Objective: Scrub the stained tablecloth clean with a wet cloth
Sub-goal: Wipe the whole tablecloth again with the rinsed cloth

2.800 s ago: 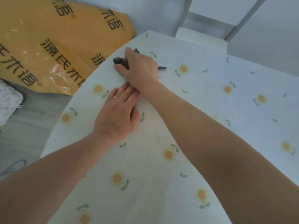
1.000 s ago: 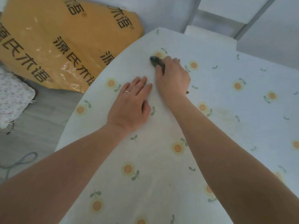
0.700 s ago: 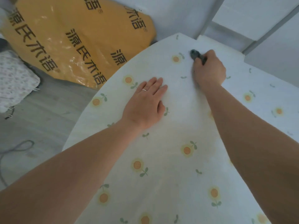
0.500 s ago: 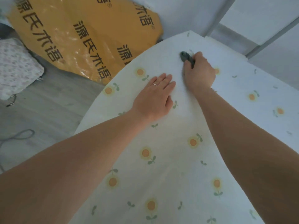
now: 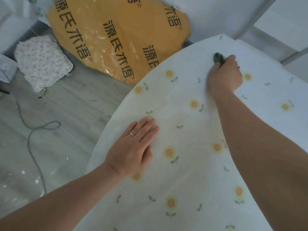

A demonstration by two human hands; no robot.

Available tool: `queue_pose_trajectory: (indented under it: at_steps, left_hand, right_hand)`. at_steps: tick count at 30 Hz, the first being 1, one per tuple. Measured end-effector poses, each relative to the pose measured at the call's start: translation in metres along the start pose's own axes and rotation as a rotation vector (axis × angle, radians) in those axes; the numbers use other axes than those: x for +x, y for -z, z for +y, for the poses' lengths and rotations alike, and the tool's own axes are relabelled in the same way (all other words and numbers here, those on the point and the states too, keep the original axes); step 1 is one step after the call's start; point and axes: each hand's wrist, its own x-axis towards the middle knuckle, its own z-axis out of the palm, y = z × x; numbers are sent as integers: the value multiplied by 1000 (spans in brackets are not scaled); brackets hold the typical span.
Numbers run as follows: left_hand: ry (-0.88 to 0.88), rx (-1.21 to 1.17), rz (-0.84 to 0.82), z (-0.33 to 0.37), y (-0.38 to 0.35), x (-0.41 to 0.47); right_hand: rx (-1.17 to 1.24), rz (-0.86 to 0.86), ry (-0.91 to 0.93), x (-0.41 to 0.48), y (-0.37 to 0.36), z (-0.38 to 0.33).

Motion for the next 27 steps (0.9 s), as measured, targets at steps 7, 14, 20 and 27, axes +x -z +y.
queue_pose_trajectory:
  at_steps: [7,14,20,27]
  left_hand:
    - [0,-13,9,-1,4,2]
    - [1,-15,24,-3,0,0]
    - [-6,-42,60,-3,-1,-1]
    - [-17,-34,45,-2,0,0]
  right_hand:
    - [58,-368,661,-146,-20,-108]
    - [17,-265,698,-77,-22,-73]
    - [19,-110,250,-23,-32,-97]
    - [115,-489,1014,-150,-15,-97]
